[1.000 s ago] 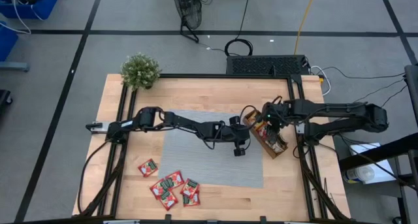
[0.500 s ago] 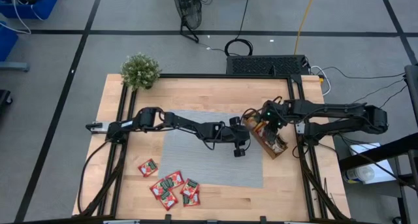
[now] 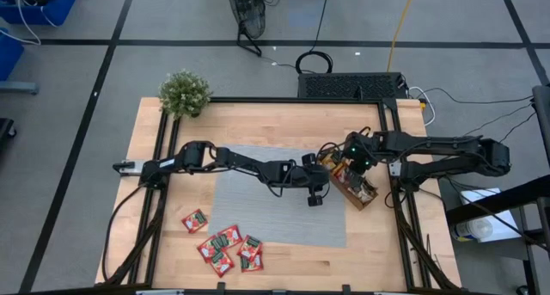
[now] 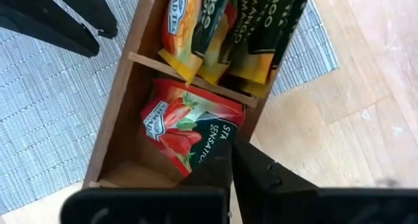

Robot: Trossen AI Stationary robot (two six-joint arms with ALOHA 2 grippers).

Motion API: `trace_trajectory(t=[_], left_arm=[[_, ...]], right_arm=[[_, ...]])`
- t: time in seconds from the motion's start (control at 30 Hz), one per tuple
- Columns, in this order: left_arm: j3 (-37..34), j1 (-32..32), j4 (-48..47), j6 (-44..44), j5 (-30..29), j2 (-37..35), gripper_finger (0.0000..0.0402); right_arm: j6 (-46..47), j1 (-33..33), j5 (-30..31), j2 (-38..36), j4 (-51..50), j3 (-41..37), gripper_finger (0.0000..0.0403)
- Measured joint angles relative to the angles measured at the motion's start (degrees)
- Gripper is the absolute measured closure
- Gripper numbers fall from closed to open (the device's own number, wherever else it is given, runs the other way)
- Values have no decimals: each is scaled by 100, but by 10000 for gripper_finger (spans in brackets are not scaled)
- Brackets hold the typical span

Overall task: Pick & Place Tea
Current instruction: Put the red tea bag into the middle section of the wooden organizer

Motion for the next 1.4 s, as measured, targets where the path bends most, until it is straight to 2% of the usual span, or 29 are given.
trace_trajectory(t=[0.33, 0.43, 0.6, 0.77, 1.03, 1.2, 1.4], left_arm=[[0, 0, 2, -1, 0, 2, 323], [0, 0, 4, -1, 0, 2, 323], [0, -2, 4, 1, 0, 2, 323], [0, -2, 7, 0, 0, 9, 323], [-8, -4, 90, -40, 0, 11, 323], [-11, 22, 92, -286, -38, 22, 323], [-11, 110, 105, -809, -111, 20, 323]], right_arm=[[69, 7, 65, -399, -27, 39, 403], [150, 11, 329, -581, -204, 188, 403], [390, 334, 1148, -548, -1209, 850, 403], [814, 1089, 1813, -16, -1982, 1613, 403], [1714, 2101, 2280, 1594, -3181, 2542, 403], [2217, 2340, 2577, 2168, -3445, 3068, 403], [3238, 2401, 2750, 2370, -3432, 3298, 403]])
